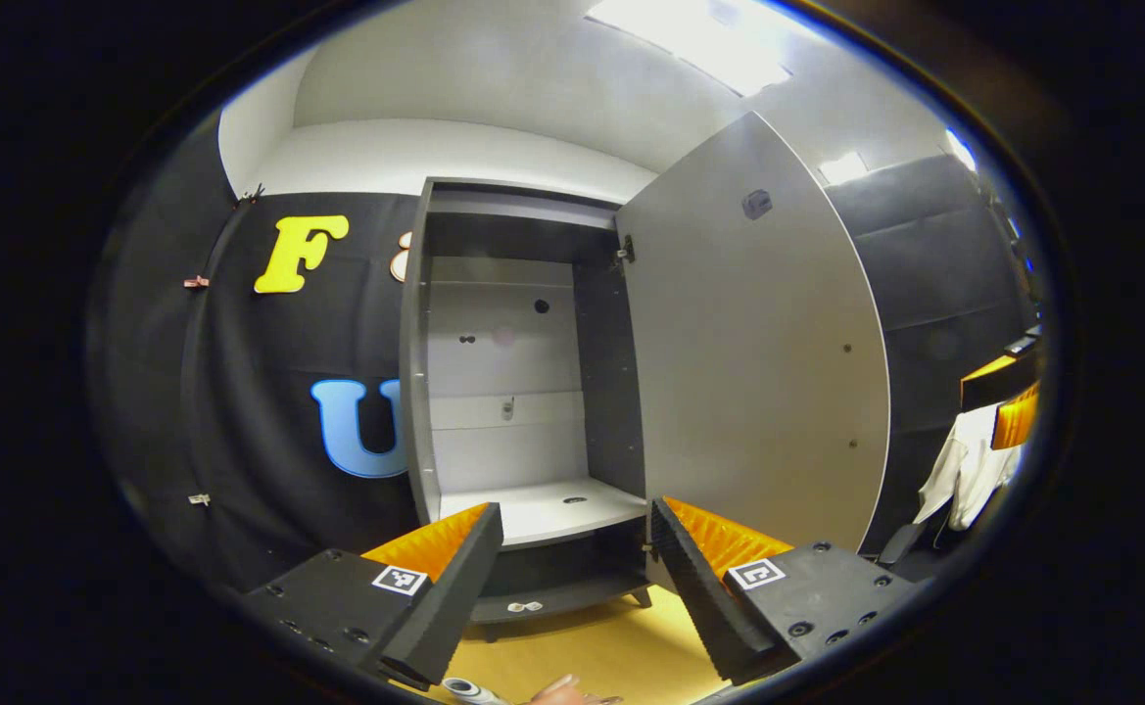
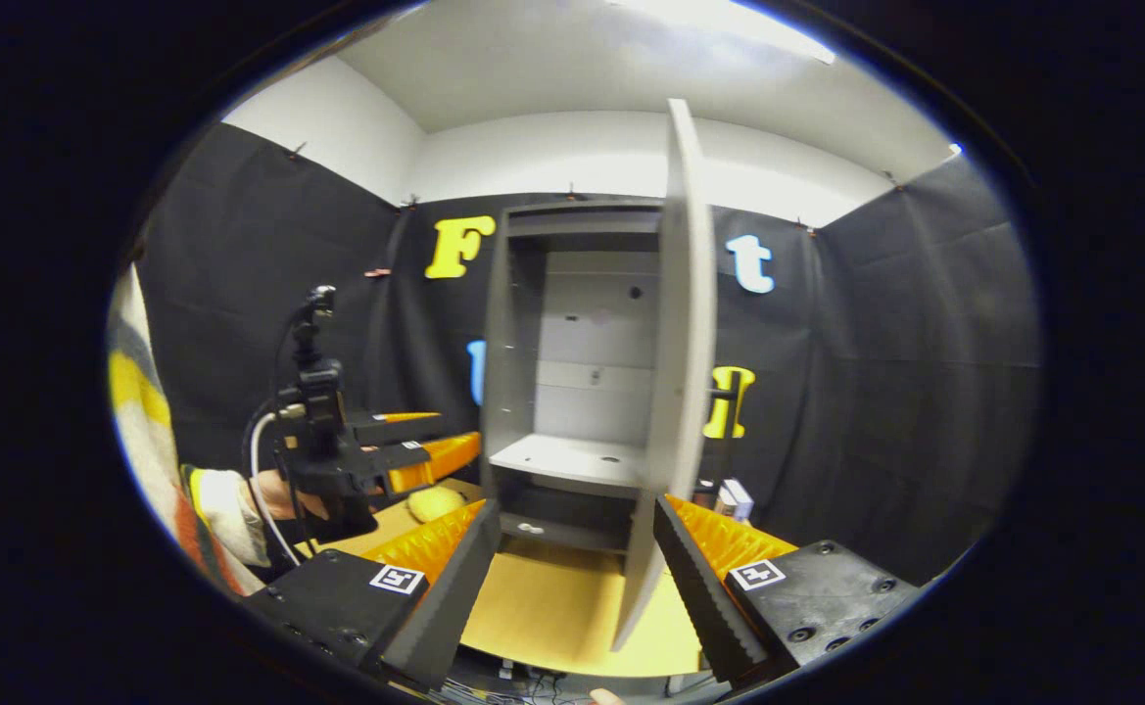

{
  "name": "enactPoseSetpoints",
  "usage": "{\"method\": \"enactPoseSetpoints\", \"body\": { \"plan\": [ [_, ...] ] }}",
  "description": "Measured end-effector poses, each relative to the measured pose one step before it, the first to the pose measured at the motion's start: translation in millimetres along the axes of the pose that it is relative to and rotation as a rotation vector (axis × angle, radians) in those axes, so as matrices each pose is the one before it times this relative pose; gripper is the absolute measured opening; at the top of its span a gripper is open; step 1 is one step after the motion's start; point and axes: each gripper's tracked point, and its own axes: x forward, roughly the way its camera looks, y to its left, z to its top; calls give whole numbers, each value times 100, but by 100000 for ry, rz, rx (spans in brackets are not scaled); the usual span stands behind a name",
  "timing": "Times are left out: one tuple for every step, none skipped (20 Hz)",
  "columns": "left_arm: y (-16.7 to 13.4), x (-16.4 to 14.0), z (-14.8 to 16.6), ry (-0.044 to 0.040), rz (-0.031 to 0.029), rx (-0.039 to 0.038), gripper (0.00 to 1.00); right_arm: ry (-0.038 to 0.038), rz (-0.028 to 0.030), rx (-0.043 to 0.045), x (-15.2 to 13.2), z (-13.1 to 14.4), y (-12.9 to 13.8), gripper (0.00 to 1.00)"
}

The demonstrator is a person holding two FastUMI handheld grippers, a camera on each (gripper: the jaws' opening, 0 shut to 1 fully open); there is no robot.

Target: Open the cabinet door with the right hand, grasp the bottle in the cabinet with the left hand and place it on the coaster, then close the cabinet door with the right hand.

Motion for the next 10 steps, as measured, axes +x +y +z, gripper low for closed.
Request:
{"method": "enactPoseSetpoints", "body": {
  "plan": [
    [-467, 280, 122, 19, -576, -123, 95, -64, -4356, 1394, -22, 33, -1766, 98],
    [-446, 243, -165, 318, -323, -237, 99, -779, -3592, 1367, 345, 290, -1790, 97],
    [-475, 162, -21, 246, -301, -157, 99, -1388, -3224, 1116, 731, 411, -1776, 97],
    [-81, 90, -69, 196, 439, 19, 99, -1411, -1687, 532, 697, 332, -1313, 97],
    [89, -25, -130, 395, 856, -2, 99, -1264, -135, 187, 934, 209, -965, 94],
    [93, -38, -214, 785, 965, -200, 99, -722, 304, -133, 915, -71, -803, 100],
    [-15, 16, -198, 759, 1005, -181, 99, -320, 841, -361, 1038, -100, -470, 100],
    [46, 58, -59, 465, 1223, 255, 96, -292, 869, -316, 938, -212, -475, 97],
    [339, -100, 29, 505, 2278, 809, 99, 6, 1238, -445, 1341, -350, -337, 94],
    [392, -216, -52, 578, 3056, 1232, 95, -72, 1233, 48, 739, 109, -216, 98]
  ]
}}
